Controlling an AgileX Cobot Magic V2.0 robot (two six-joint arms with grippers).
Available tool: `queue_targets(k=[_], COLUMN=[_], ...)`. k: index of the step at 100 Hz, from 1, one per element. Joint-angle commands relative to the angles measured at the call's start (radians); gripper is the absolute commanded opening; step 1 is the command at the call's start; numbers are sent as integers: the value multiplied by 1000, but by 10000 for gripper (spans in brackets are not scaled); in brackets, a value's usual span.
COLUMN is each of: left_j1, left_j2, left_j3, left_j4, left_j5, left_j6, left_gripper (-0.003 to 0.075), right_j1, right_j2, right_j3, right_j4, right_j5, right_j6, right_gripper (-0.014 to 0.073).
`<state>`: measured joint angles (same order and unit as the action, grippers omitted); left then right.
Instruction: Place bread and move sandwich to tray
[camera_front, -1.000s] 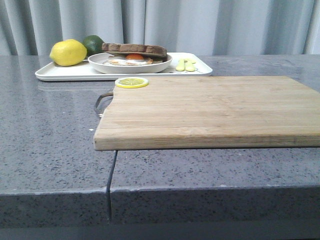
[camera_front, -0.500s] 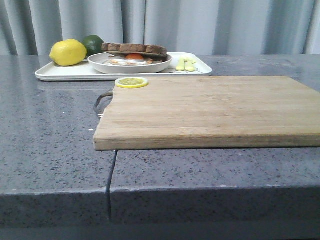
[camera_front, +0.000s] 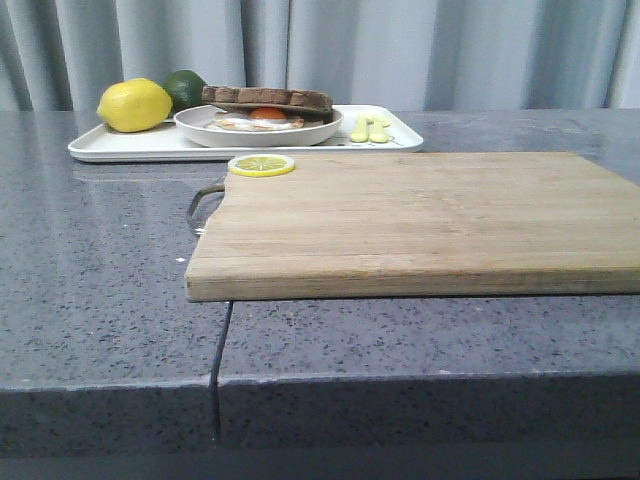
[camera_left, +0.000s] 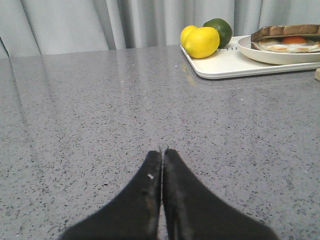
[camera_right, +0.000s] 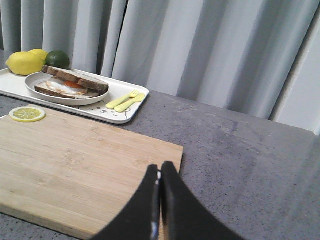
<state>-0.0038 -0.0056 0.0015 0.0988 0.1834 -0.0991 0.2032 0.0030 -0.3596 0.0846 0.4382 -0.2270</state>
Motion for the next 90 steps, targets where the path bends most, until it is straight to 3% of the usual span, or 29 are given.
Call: queue_targets(k=[1,68,90], left_j1=[-5,-5,-5], left_j2=[-32,-32,-32], left_j3=[16,16,16], left_j4=[-9,-9,-9], left_j5=[-86,-86,-86], left_j6=[-12,-12,-12], left_gripper=[-19,-19,-19], right_j1=[-4,-4,-4], right_j2=[13,12,-33], right_j3=[-23,9,147], right_j4=[-8,-25,-200], right_j5=[-79,-81,-181], right_j6=[-1,3,227], right_gripper=[-116,-116,-116])
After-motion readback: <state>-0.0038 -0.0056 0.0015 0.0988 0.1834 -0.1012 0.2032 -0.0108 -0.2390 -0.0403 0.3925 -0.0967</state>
